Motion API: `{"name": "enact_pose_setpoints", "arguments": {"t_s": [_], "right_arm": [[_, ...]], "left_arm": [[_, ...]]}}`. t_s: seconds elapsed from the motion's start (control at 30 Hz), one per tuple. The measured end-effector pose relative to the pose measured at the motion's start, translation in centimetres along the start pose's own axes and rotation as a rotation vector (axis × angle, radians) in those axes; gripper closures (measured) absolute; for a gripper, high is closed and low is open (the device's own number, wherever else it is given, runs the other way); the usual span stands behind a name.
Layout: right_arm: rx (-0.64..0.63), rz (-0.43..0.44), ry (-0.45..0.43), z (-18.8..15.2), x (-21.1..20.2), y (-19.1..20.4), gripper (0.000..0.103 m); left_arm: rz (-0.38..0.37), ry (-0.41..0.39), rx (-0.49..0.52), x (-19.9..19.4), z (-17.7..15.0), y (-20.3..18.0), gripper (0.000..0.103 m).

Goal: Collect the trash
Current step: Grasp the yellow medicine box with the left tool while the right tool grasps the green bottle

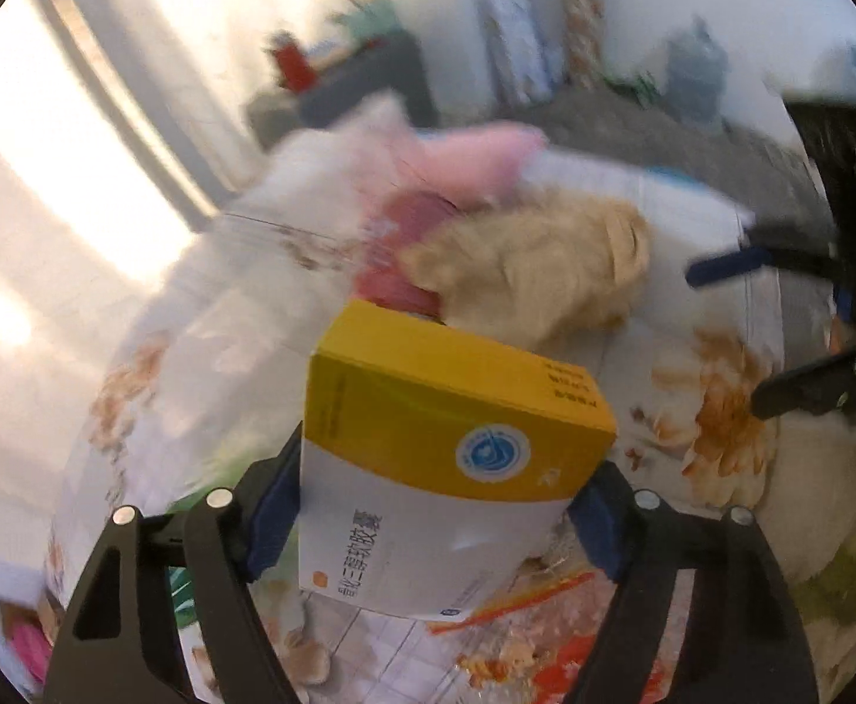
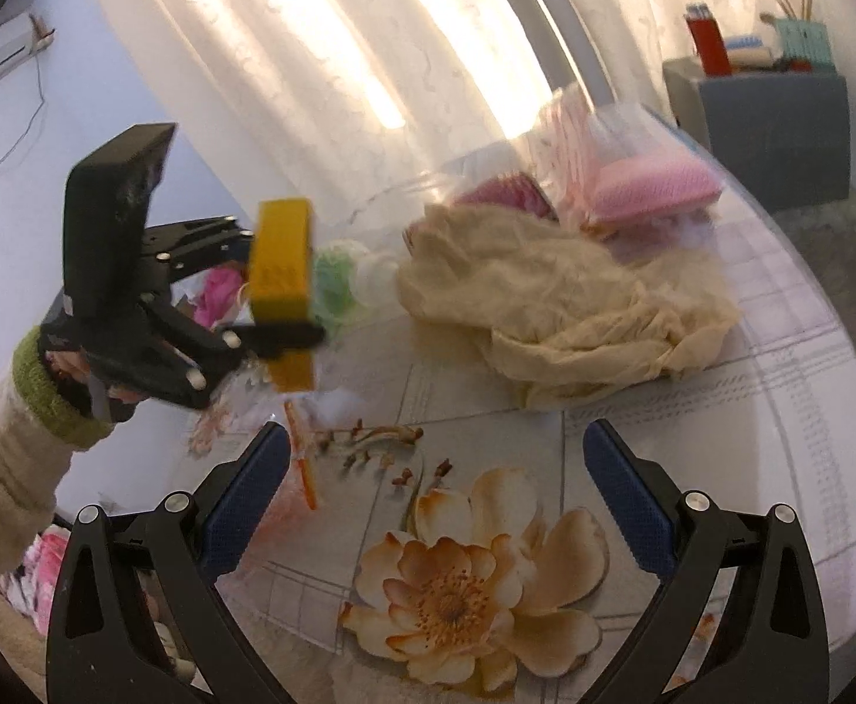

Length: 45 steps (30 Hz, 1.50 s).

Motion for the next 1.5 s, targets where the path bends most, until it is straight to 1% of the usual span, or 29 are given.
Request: {"name": "enact_pose_setpoints", "arguments": {"t_s": [0.03,0.1,0.13,0.2,0.27,0.3,0.37,0.4,0.43,0.5,0.6,0.67,0.7,0.77,0.8,0.9,0.97,1.07,1.17,1.23,1.27,1.37,1.5], "right_arm": [[-0.009,-0.002,-0.009,0.1,-0.5,0.2,0.007],[-0.034,-0.011,-0.034,0.5,-1.4,0.8,0.007],[-0.048,-0.015,-0.043,0.6,-1.8,1.0,0.007],[-0.083,-0.014,-0.056,1.1,-2.5,1.8,0.007],[-0.118,0.009,-0.058,2.0,-2.4,2.9,0.007],[-0.140,0.025,-0.059,2.6,-2.5,3.8,0.007],[-0.188,0.055,-0.051,3.9,-2.3,5.9,0.007],[-0.219,0.069,-0.039,4.7,-1.9,7.3,0.007],[-0.241,0.078,-0.027,5.1,-1.6,8.3,0.007],[-0.313,0.110,0.022,6.1,0.3,11.2,0.007],[-0.448,0.143,0.106,6.5,4.3,15.4,0.007],[-0.545,0.139,0.155,6.2,7.5,17.6,0.007],[-0.609,0.112,0.176,5.8,9.5,18.6,0.007],[-0.709,0.071,0.238,5.0,13.2,19.9,0.007],[-0.763,0.045,0.288,4.3,15.2,20.3,0.007],[-0.876,-0.030,0.378,3.0,19.2,20.4,0.007],[-0.915,-0.088,0.418,2.3,21.3,19.9,0.007],[-0.915,-0.137,0.467,2.1,23.0,19.1,0.009],[-0.919,-0.188,0.488,2.0,24.5,18.3,0.020],[-0.907,-0.216,0.507,2.1,25.2,17.5,0.036],[-0.902,-0.221,0.512,2.1,25.5,17.4,0.036],[-0.921,-0.242,0.485,2.4,25.3,17.2,0.042],[-0.937,-0.222,0.421,3.2,23.1,18.4,0.045]], "left_arm": [[0.019,-0.020,-0.038,-0.8,-0.1,0.3,0.027],[0.081,-0.083,-0.170,-3.5,-1.2,2.0,0.027],[0.099,-0.107,-0.219,-4.3,-1.7,2.7,0.027],[0.153,-0.175,-0.364,-7.2,-3.8,4.0,0.027],[0.210,-0.218,-0.479,-9.4,-5.8,4.4,0.027],[0.234,-0.231,-0.548,-10.5,-7.2,4.6,0.027],[0.271,-0.233,-0.662,-11.8,-9.4,4.6,0.027],[0.279,-0.228,-0.739,-12.4,-11.0,4.6,0.027],[0.284,-0.227,-0.783,-12.7,-12.3,4.4,0.027],[0.288,-0.227,-0.901,-13.4,-15.1,4.1,0.027],[0.285,-0.243,-1.018,-14.2,-18.2,2.6,0.027],[0.283,-0.254,-1.073,-14.3,-19.3,1.5,0.027],[0.277,-0.260,-1.103,-14.3,-20.1,1.1,0.027],[0.271,-0.267,-1.147,-14.4,-21.4,0.4,0.027],[0.272,-0.272,-1.162,-14.5,-22.0,0.1,0.027],[0.269,-0.278,-1.192,-14.9,-23.6,-0.7,0.027],[0.257,-0.287,-1.206,-15.0,-24.0,-1.0,0.027],[0.249,-0.294,-1.220,-15.0,-25.3,-1.6,0.027],[0.240,-0.304,-1.233,-14.9,-25.8,-1.9,0.027],[0.237,-0.312,-1.240,-14.8,-26.0,-2.0,0.027],[0.236,-0.315,-1.240,-14.7,-26.1,-2.0,0.027],[0.235,-0.319,-1.244,-14.4,-26.2,-2.1,0.027],[0.224,-0.319,-1.254,-14.1,-26.0,-2.4,0.027]]}}
Point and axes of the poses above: each gripper's, at about its wrist camera, not at the fingertips, and x roughly the way its jaws point, y to its left, z to its top, the point moved 4 cm from there along x, roughly the way its jaws point, and after that the axes turned 13 degrees about x, right-handed, at the moved point
